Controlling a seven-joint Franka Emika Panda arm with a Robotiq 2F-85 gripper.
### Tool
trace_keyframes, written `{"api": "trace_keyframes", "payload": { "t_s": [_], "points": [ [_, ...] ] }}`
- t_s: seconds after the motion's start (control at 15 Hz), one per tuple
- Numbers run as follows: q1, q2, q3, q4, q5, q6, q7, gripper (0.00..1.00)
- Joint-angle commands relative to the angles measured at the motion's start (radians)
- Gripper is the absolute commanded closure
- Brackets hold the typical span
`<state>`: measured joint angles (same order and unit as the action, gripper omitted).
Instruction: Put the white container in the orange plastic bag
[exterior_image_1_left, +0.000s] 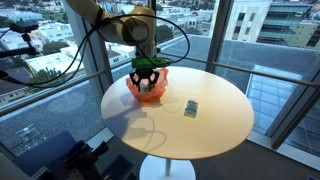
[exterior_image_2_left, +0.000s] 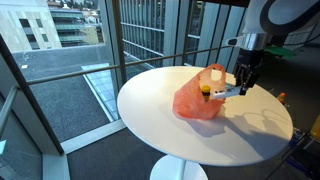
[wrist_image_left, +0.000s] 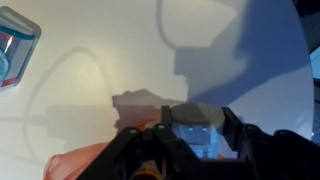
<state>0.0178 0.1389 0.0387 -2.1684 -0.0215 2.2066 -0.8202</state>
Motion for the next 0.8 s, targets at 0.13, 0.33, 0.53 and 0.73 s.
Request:
{"api": "trace_keyframes", "payload": {
  "t_s": [0.13, 0.33, 0.53, 0.73],
  "points": [
    [-0.018, 0.012, -0.013, 0.030, -0.052, -0.034, 0.058, 0.58],
    [-0.026, 0.017, -0.022, 0.039, -0.071, -0.053, 0.091, 0.58],
    [-0.025, 0.030, -0.025, 0.051, -0.099, -0.076, 0.130, 0.56],
    [-0.022, 0.061, -0.022, 0.084, -0.110, -0.115, 0.169, 0.54]
  ]
}}
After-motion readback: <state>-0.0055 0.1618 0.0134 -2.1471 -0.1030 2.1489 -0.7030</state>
